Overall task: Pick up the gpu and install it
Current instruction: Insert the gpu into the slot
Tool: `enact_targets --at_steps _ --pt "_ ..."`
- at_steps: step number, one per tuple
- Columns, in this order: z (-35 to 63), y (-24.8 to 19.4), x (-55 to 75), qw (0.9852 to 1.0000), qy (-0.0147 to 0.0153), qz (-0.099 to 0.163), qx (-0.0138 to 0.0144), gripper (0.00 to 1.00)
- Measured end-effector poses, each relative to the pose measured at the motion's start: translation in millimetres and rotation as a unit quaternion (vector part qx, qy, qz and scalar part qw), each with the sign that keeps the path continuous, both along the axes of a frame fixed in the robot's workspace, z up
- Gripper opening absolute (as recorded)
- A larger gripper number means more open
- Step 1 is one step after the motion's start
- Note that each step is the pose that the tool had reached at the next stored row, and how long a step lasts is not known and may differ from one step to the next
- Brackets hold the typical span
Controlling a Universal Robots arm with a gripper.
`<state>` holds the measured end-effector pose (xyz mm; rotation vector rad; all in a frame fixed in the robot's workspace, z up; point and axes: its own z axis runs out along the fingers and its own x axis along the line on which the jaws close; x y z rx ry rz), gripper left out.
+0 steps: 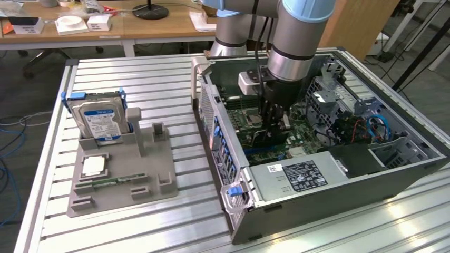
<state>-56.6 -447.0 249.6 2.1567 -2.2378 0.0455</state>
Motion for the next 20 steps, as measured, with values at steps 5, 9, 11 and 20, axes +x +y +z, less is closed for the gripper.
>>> enact_targets --at_steps 5,9,11,20 --pt "-1.0 0.2 -0.1 1.0 0.0 0.0 0.0003 0.26" --pt "-2.1 0.1 -0.4 1.0 0.0001 0.0 0.0 0.26" --pt "-2.5 0.1 -0.3 1.0 0.0 0.0 0.0001 0.26" --pt "-7.6 0.1 -0.4 1.0 0.0 0.0 0.0 0.26"
